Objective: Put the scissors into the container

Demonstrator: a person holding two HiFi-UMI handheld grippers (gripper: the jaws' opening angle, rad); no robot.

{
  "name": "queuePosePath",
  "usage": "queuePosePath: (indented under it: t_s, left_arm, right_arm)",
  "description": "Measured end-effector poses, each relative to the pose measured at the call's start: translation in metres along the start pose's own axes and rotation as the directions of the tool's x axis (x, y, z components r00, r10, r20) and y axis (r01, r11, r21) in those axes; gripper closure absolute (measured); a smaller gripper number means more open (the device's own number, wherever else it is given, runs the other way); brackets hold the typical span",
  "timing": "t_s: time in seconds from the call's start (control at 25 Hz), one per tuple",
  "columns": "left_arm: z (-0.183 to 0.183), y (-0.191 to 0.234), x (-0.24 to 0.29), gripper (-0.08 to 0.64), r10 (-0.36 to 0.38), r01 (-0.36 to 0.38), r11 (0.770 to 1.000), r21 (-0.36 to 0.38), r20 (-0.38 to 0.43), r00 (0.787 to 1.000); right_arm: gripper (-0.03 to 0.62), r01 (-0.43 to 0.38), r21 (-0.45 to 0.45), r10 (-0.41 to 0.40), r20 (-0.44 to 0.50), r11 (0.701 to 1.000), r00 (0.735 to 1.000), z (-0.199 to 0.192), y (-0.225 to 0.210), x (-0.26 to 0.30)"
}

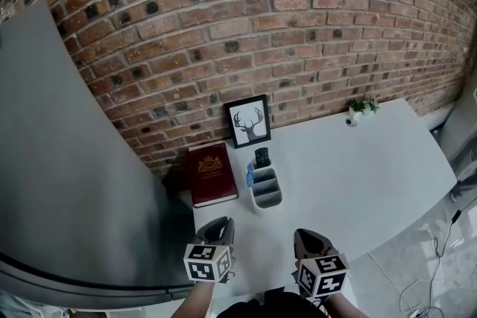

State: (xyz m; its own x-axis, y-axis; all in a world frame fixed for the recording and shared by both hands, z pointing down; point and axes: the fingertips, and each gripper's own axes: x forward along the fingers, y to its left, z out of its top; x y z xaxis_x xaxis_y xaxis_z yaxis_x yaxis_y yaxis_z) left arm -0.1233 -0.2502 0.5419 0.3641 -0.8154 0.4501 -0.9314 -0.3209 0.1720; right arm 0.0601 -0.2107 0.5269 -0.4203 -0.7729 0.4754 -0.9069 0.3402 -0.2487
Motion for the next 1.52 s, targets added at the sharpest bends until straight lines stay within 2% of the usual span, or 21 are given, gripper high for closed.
queuePosePath:
  t_s: [0.24, 0.6, 1.0, 1.52]
  left_arm:
    - [-0.004, -0.005, -0.013, 0.522, -0.014, 0.014, 1.0, -0.027, 0.012, 1.0]
    - [-0.004, -0.008, -0.023, 0.523, -0.01, 0.01, 1.0, -0.005, 0.017, 1.0]
    - [-0.012, -0.014, -0.026, 0.522, -0.019, 0.02, 0.999, -0.026, 0.006, 1.0]
    - [-0.003, -0.018, -0.021, 0.522, -0.013, 0.013, 1.0, -0.01, 0.015, 1.0]
  right_arm:
    - [0.592, -0.005, -0.012, 0.005, -0.002, 1.0, 1.0, 0.0, 0.001, 0.002]
    - [0.592, -0.039, -0.015, 0.039, 0.013, 0.999, 0.999, 0.005, 0.008, 0.003]
    - [0.592, -0.047, -0.016, 0.047, 0.002, 0.999, 0.999, 0.002, 0.008, 0.006]
    - [0.592, -0.047, -0.004, 0.047, -0.002, 0.999, 0.999, 0.003, 0.001, 0.006]
